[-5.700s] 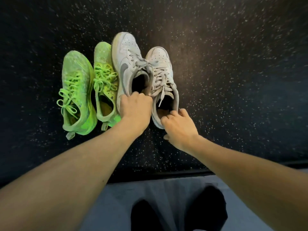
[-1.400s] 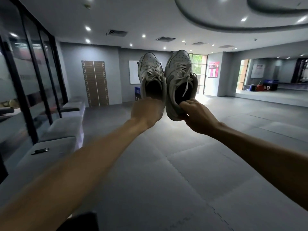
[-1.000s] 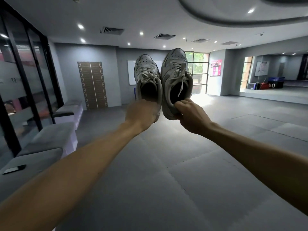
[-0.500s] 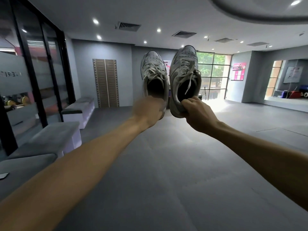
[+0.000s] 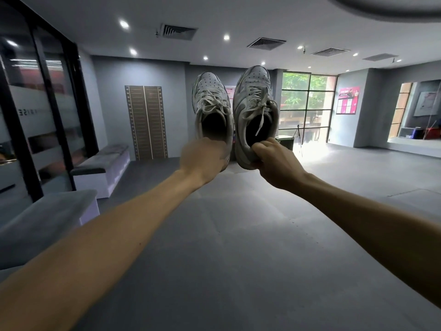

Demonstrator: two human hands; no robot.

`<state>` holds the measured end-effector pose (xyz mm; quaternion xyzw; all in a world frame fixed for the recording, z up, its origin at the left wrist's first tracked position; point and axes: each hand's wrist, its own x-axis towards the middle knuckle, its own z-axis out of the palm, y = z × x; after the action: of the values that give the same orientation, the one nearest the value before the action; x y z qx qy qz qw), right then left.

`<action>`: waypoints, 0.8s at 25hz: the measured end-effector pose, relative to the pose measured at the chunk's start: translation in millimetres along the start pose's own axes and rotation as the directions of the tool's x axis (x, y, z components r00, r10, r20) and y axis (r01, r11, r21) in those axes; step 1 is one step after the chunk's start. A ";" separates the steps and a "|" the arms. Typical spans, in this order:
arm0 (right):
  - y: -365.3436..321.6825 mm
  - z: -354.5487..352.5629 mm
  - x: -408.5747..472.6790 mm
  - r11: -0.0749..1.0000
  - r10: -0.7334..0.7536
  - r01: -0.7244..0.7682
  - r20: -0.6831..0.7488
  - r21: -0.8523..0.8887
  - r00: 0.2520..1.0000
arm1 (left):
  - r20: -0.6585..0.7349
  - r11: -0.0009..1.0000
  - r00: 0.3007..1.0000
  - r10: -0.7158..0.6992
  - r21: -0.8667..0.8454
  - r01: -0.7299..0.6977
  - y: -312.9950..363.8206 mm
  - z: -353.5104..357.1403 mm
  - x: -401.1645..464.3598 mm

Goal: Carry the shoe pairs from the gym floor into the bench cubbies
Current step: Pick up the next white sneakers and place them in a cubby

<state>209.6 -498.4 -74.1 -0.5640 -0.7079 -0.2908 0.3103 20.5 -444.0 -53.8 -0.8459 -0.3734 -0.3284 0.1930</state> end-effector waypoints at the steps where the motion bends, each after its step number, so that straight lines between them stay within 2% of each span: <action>1: 17.2 25.1 16.3 1.000 -0.002 0.002 0.000 0.008 1.000 | 0.002 1.000 1.000 -0.002 0.011 0.002 -12.4 22.9 18.8; 7: 120.7 171.4 137.5 0.998 -0.035 0.033 0.033 0.048 0.999 | 0.008 0.998 0.999 -0.046 0.044 0.045 -91.2 151.1 144.5; 11: 159.1 262.7 215.2 0.994 -0.054 0.050 0.037 0.092 0.998 | -0.007 0.995 0.997 -0.079 0.056 0.080 -152.3 228.2 211.0; 20: 232.7 504.3 395.8 0.993 -0.108 0.106 0.042 0.042 0.993 | -0.008 0.990 0.992 -0.128 0.064 0.128 -340.1 406.8 371.6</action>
<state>313.4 175.6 -77.9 -0.5252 -0.7494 -0.2803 0.2900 117.7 196.2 -54.8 -0.8128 -0.4369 -0.3296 0.1995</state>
